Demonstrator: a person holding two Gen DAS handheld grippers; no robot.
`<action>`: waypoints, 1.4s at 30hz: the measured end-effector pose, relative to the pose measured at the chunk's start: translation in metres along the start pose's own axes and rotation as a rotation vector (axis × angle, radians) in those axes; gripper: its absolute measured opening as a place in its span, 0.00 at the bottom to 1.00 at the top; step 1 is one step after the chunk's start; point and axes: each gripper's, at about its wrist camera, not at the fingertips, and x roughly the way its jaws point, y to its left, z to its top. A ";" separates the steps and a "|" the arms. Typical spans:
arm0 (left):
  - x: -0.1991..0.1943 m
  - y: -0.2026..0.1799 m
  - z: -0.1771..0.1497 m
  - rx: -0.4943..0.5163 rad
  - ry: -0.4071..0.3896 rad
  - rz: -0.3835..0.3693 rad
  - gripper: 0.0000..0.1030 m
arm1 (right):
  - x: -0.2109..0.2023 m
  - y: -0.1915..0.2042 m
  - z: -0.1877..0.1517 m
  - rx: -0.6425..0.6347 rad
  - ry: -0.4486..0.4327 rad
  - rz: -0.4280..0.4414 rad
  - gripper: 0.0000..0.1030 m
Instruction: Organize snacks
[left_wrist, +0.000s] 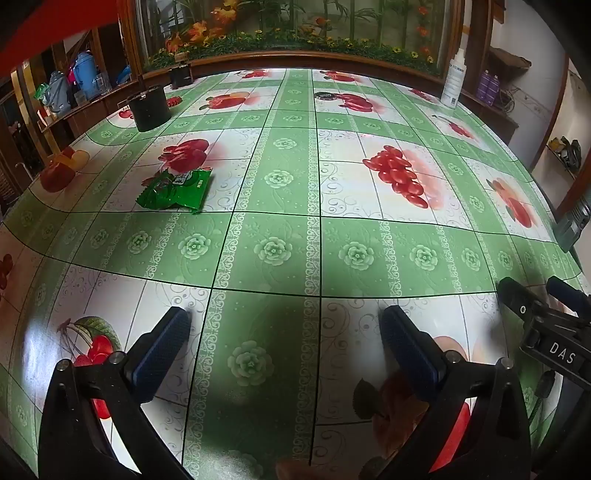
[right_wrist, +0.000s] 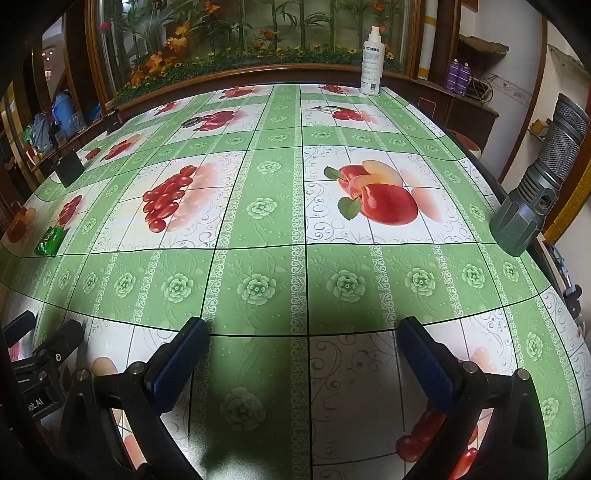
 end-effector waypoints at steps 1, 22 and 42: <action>0.000 0.000 0.000 -0.001 0.000 0.000 1.00 | 0.000 0.000 0.000 0.001 0.001 0.001 1.00; -0.012 -0.002 -0.013 0.014 0.004 -0.009 1.00 | -0.001 0.000 -0.001 0.000 0.000 0.000 1.00; -0.013 -0.001 -0.008 0.005 0.000 -0.002 1.00 | 0.000 -0.002 0.000 0.001 0.000 0.001 1.00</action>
